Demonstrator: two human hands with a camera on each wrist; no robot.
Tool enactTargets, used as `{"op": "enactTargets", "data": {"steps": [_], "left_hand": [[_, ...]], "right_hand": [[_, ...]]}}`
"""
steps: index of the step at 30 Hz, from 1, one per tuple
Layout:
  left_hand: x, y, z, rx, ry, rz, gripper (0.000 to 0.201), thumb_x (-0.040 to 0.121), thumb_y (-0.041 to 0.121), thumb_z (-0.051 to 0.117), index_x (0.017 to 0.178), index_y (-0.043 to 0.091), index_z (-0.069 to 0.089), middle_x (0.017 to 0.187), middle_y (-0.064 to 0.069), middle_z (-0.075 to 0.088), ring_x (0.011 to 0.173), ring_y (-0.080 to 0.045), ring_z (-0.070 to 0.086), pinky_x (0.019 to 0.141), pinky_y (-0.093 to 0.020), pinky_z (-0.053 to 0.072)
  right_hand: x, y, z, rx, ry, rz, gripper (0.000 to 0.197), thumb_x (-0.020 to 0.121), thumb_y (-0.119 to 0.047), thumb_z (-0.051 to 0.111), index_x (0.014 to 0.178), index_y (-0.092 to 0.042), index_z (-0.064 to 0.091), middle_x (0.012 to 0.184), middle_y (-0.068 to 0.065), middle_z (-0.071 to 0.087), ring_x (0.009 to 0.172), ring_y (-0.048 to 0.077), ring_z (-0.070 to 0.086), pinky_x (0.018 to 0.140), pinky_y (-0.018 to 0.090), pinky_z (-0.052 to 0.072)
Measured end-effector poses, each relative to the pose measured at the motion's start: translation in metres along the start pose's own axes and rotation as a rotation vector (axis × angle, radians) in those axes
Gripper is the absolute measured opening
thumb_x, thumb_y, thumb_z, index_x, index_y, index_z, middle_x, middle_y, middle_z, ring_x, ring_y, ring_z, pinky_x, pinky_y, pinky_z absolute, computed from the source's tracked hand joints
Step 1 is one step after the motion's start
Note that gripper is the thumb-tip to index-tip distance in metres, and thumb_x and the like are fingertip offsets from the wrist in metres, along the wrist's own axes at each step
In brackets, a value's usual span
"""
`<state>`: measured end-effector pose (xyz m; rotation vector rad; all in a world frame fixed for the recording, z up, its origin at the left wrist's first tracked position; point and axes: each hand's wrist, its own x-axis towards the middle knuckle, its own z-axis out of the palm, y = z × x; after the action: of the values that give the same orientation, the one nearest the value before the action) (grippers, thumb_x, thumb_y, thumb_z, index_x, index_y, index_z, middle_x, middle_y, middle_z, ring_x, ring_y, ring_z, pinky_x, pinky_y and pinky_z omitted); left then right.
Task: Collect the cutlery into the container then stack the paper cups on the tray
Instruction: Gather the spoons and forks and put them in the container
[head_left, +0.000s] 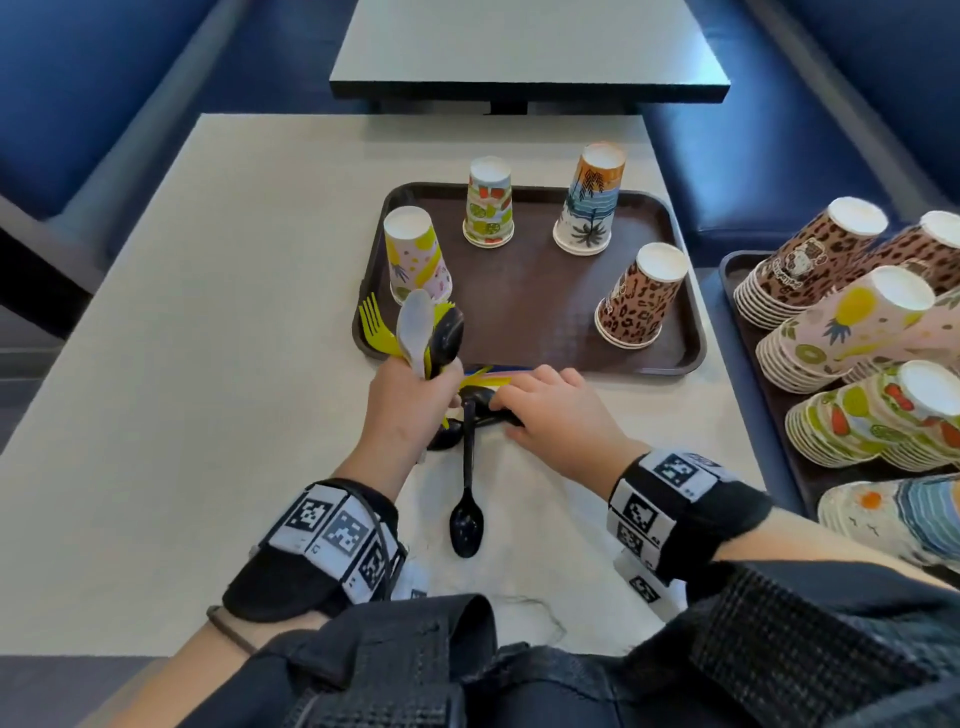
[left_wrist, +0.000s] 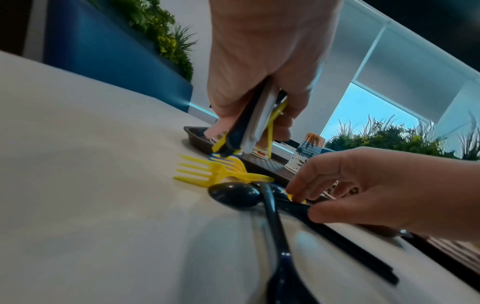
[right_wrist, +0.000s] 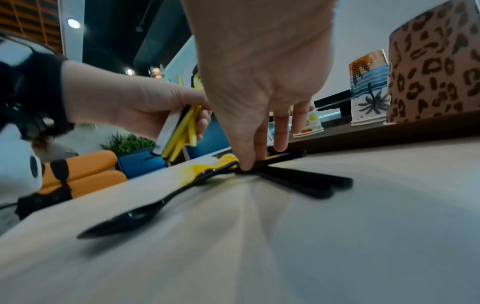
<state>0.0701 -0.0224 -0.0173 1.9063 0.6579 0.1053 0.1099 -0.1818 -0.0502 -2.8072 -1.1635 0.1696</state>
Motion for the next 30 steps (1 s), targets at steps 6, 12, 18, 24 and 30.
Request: {"op": "enactTargets", "data": {"steps": [6,12,18,24,30], "left_hand": [[-0.004,-0.008,0.004,0.093,-0.070,-0.011,0.027,0.083,0.023,0.059,0.059,0.010,0.062,0.058,0.000,0.066,0.043,0.002,0.058,0.048,-0.012,0.042],[-0.004,-0.003,0.007,0.230,-0.051,-0.006,0.028,0.082,0.027,0.061,0.069,0.003,0.067,0.056,-0.002,0.058,0.054,-0.019,0.053,0.043,-0.019,0.037],[-0.004,-0.008,0.007,0.239,-0.063,-0.021,0.031,0.081,0.027,0.059,0.077,-0.002,0.068,0.069,-0.011,0.067,0.067,-0.028,0.060,0.051,-0.026,0.040],[-0.001,-0.008,-0.002,0.090,0.052,0.001,0.032,0.082,0.025,0.055,0.076,-0.005,0.063,0.062,-0.012,0.058,0.061,-0.036,0.052,0.050,-0.031,0.044],[0.001,-0.001,0.005,-0.052,-0.039,-0.020,0.041,0.076,0.033,0.058,0.088,-0.006,0.063,0.077,-0.010,0.057,0.072,-0.020,0.054,0.061,-0.026,0.044]], "right_hand": [[-0.002,0.014,0.005,-0.162,0.036,0.019,0.036,0.065,-0.012,0.076,0.093,-0.026,0.060,0.087,-0.003,0.064,0.079,0.025,0.058,0.065,0.033,0.039],[-0.003,-0.004,0.012,-0.193,0.051,-0.319,0.055,0.069,-0.011,0.061,0.118,-0.034,0.057,0.110,0.003,0.063,0.092,0.028,0.059,0.073,0.037,0.053],[-0.004,-0.011,0.010,-0.094,-0.032,-0.310,0.038,0.064,0.005,0.066,0.098,-0.012,0.064,0.090,0.014,0.062,0.072,0.034,0.061,0.062,0.036,0.050],[-0.007,0.011,-0.005,0.108,0.041,-0.139,0.028,0.071,0.006,0.062,0.092,-0.012,0.060,0.094,0.014,0.058,0.080,0.036,0.056,0.066,0.040,0.048],[-0.022,0.039,-0.021,0.555,0.362,0.211,0.019,0.078,0.006,0.056,0.091,-0.007,0.061,0.092,0.006,0.054,0.080,0.022,0.054,0.077,0.029,0.046]]}}
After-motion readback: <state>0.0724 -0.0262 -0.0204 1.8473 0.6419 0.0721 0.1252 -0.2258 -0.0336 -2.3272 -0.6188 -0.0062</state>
